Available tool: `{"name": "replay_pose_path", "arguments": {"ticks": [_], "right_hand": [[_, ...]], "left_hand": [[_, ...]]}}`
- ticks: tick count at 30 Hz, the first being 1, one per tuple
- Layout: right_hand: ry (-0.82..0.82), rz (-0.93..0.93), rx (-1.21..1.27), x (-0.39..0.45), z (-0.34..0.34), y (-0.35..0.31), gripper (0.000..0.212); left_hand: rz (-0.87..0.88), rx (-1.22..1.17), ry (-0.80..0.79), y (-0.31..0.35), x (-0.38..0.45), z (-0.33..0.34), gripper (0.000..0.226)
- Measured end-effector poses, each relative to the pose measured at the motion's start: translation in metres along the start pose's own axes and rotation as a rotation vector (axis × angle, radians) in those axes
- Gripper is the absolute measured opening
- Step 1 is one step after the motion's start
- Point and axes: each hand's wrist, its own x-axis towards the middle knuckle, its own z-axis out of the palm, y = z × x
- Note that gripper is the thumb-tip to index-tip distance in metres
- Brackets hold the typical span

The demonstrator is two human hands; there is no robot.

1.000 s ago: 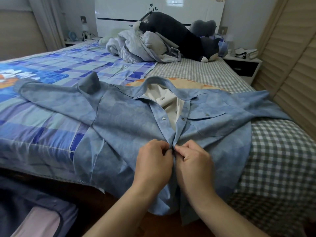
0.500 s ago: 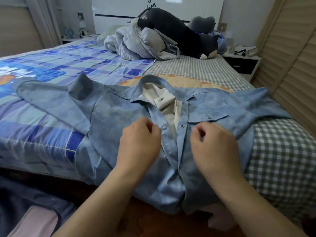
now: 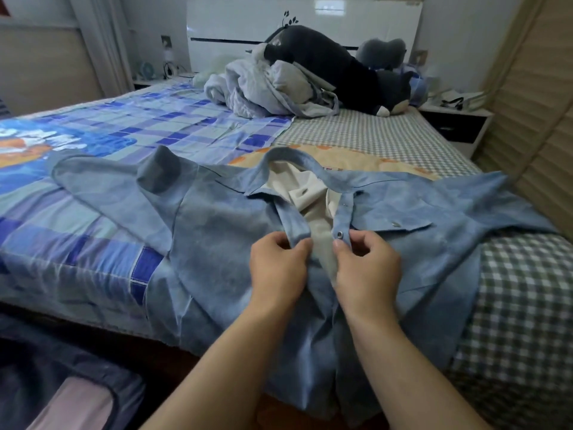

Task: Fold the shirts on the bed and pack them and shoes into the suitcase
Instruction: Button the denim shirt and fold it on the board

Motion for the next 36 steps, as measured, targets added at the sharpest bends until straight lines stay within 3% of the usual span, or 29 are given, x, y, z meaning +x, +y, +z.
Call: {"name": "replay_pose_path", "arguments": {"ticks": [3,7,9,13,17,23,31,36], "right_hand": [[0.008,-0.103,0.077,-0.009,-0.006,-0.005,0.019],[-0.039,-0.224,0.025,-0.02,-0.004,0.002,0.02],[-0.057,-0.194,0.045,-0.02,-0.006,0.005,0.022],[-0.088,-0.173,0.06,-0.021,-0.008,0.005,0.033],[-0.079,-0.207,0.066,-0.023,-0.006,0.006,0.025],[-0.156,-0.193,0.106,-0.024,-0.005,0.008,0.021],[-0.188,-0.205,0.046,-0.022,-0.005,0.015,0.015],[-0.231,-0.208,0.026,-0.019,-0.008,0.017,0.022]], "left_hand": [[0.15,0.052,0.021,0.0,-0.015,-0.012,0.024],[0.101,-0.037,-0.079,-0.001,-0.024,-0.023,0.011],[0.044,-0.107,-0.098,-0.004,-0.025,-0.022,0.014],[0.04,-0.052,-0.049,-0.009,-0.024,-0.018,0.044],[0.113,0.065,-0.002,-0.005,-0.021,-0.015,0.033],[0.212,0.174,0.014,-0.003,-0.022,-0.012,0.046],[0.267,0.264,-0.06,-0.004,-0.025,-0.015,0.048],[0.252,0.233,-0.118,-0.003,-0.023,-0.016,0.035]]}}
